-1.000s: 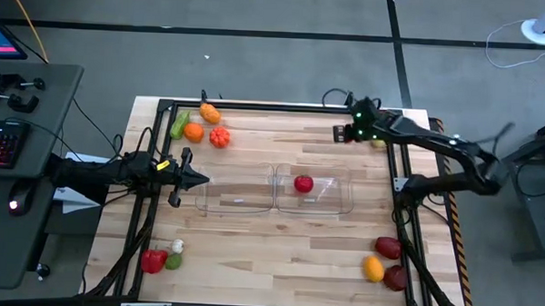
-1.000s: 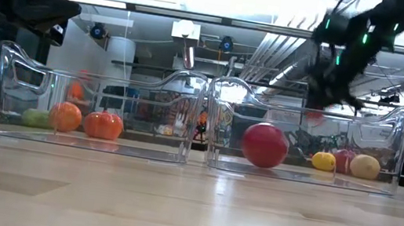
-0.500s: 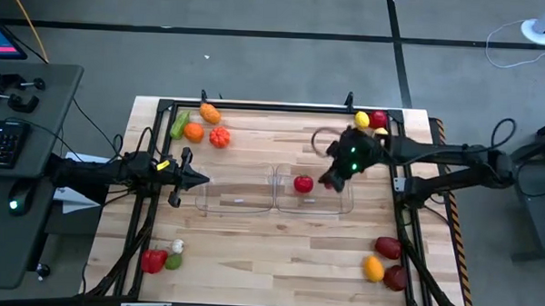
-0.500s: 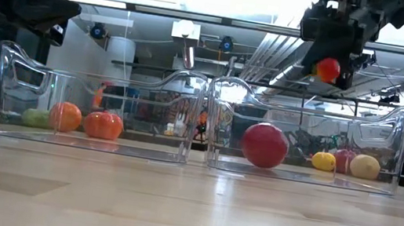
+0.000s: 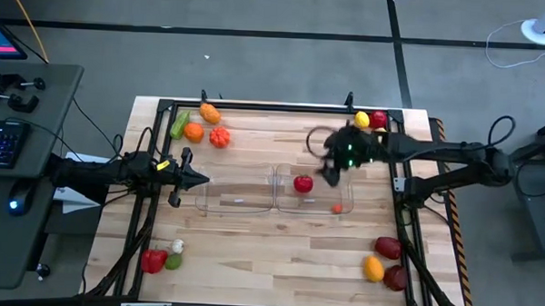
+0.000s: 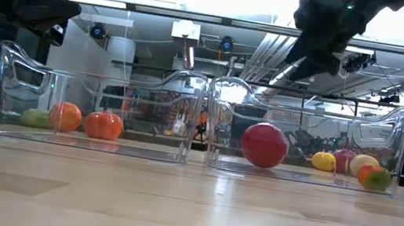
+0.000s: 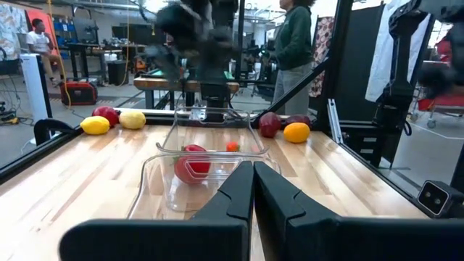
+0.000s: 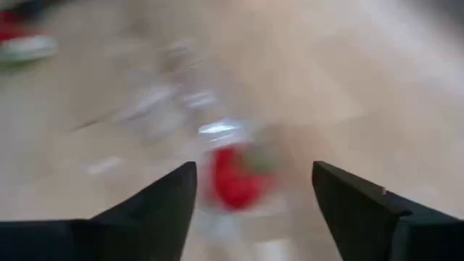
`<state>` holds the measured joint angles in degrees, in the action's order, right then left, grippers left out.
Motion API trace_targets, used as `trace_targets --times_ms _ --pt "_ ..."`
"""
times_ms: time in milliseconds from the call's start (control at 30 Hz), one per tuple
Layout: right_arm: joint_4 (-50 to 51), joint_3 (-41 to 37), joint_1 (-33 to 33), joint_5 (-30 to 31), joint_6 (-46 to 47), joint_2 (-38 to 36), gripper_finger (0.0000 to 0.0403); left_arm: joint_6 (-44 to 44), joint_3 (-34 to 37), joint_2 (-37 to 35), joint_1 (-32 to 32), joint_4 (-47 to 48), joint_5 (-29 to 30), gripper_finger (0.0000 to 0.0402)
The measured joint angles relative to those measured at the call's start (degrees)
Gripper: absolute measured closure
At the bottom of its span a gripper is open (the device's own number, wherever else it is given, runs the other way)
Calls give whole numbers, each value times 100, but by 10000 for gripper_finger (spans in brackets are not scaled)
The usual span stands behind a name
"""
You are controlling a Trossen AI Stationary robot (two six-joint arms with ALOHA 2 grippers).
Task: Sort produce into baskets
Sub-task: Put the red tomato into the right transparent bin
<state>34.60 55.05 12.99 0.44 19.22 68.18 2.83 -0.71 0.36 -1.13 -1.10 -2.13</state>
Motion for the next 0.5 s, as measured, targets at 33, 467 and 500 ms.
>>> trace_targets --times_ms 33,467,500 --pt "220 173 142 548 -139 0 122 0 0 2 0 2 2 401" --pt "82 -449 3630 1748 1866 2 100 2 0 2 0 0 2 401" --pt "-114 -557 3817 1769 2101 2 100 0 0 2 0 2 0 401"
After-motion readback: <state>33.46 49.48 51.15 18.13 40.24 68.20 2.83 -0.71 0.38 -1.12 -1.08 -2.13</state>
